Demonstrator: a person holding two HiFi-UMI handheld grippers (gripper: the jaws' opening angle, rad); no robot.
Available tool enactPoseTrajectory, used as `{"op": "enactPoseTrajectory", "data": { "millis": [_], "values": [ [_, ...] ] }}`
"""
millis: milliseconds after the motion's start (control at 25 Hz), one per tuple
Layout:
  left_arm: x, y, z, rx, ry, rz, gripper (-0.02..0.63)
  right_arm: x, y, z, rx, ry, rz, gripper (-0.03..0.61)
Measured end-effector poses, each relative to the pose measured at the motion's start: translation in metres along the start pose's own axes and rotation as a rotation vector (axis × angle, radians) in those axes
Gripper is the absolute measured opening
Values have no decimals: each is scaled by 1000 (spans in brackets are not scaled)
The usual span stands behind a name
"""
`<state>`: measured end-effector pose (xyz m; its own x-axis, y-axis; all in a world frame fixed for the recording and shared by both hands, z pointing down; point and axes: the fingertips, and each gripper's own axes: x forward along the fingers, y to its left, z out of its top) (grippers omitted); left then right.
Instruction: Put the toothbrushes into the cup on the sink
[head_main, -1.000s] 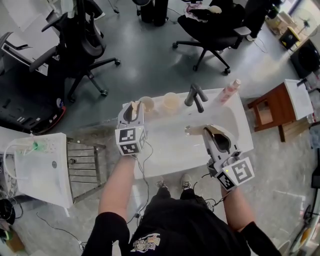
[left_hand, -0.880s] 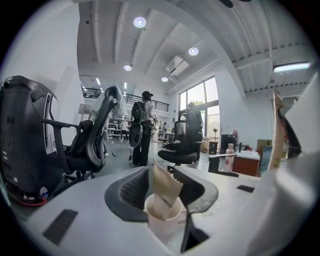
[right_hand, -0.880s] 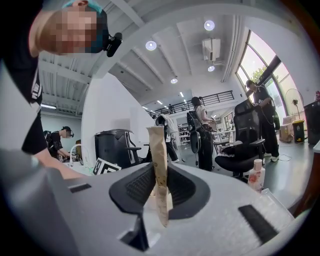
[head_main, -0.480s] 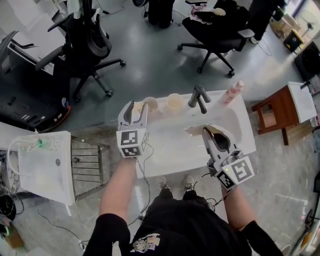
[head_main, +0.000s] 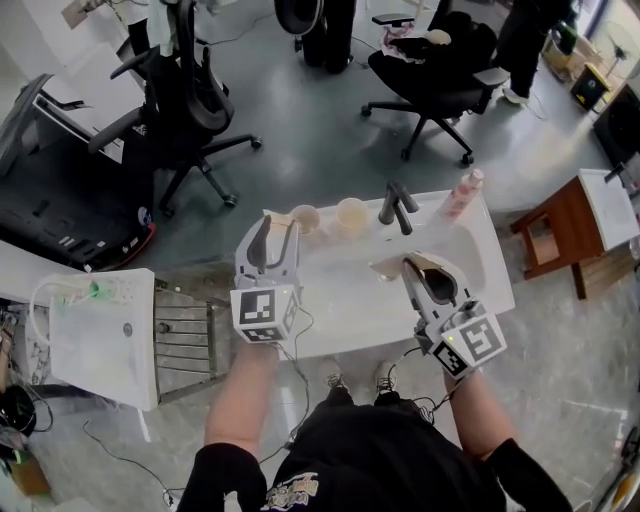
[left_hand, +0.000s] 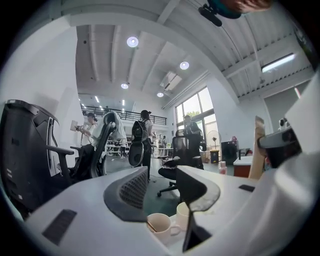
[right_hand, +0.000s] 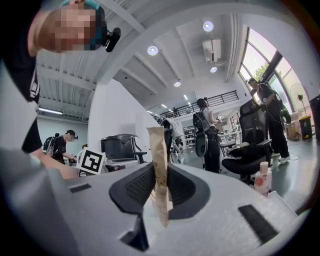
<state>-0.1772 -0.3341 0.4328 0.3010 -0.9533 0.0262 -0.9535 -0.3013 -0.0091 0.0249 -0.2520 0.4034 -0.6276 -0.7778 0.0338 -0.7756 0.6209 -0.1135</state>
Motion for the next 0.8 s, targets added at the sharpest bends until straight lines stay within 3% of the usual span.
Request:
{"op": "enactPoseTrajectory", "data": {
  "millis": [200,400,800],
  "values": [
    [-26,-24,28,4,-29,-27,141,-6,-3,9,-1,-20,22,74],
    [-55,-49,41,0,-24,-47,34,-13,-4,20,-9,-40,41,74],
    [-99,-100,60,-6,-30,-39,5,-30,-1,38,-20,-91,110,74]
  ]
}}
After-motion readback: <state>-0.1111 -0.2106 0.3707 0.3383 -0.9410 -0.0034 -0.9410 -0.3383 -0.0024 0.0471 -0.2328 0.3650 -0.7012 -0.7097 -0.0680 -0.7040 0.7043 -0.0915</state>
